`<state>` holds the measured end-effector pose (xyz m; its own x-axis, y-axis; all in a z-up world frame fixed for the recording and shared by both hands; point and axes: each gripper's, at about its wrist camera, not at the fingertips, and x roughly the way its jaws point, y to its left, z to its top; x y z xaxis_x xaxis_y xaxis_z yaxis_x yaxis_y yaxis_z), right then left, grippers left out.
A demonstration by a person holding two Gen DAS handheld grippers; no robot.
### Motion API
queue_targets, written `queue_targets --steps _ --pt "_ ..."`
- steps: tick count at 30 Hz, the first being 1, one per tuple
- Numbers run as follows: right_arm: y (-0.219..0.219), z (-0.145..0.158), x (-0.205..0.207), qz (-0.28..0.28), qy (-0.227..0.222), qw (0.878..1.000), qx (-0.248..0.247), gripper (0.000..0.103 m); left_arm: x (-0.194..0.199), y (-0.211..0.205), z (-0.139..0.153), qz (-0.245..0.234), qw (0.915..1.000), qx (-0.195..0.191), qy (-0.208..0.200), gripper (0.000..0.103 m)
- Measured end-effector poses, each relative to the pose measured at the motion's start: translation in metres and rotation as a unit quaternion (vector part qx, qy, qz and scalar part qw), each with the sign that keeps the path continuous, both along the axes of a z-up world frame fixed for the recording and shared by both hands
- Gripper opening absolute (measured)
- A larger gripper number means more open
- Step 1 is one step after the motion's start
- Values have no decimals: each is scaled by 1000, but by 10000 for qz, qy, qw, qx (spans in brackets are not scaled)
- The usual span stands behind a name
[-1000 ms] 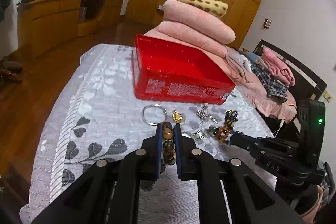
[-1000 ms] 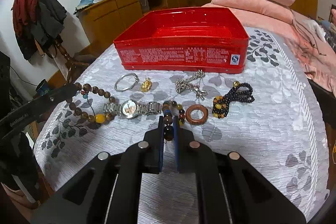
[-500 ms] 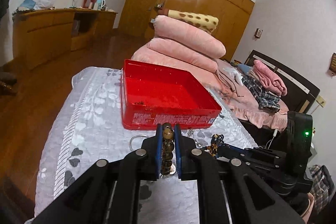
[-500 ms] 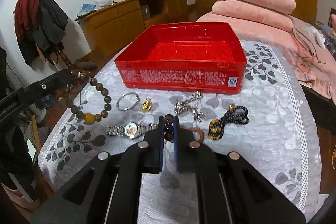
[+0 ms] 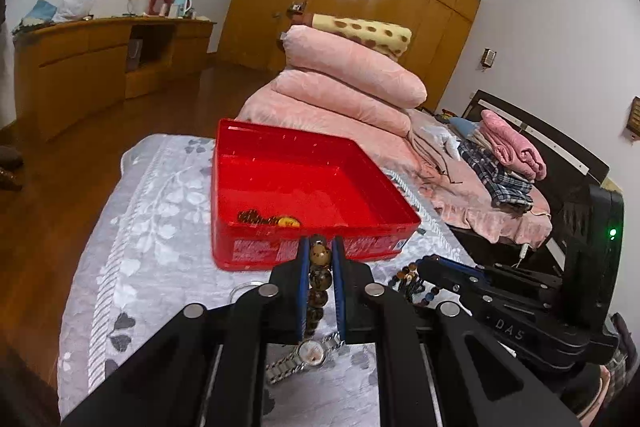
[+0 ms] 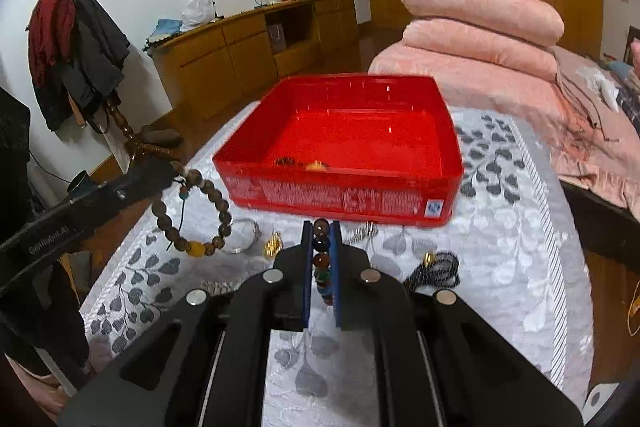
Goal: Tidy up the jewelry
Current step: 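Carry both bracelets into red tin and open both grippers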
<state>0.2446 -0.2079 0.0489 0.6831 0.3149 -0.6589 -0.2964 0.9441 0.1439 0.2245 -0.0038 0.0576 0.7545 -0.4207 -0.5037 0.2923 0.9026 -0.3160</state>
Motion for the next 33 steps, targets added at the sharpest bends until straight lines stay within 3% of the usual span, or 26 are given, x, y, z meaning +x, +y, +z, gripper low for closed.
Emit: queue_targets --steps 16,24,33 --pt "-8 33 55 -111 -240 9995 149 7 54 -12 30 153 9996 63 -242 11" --pt "-8 32 82 -171 -197 9993 253 7 88 -18 24 317 9992 187 -179 11" --pt "-6 5 113 -279 98 9993 241 7 119 -25 -3 377 9985 356 151 11"
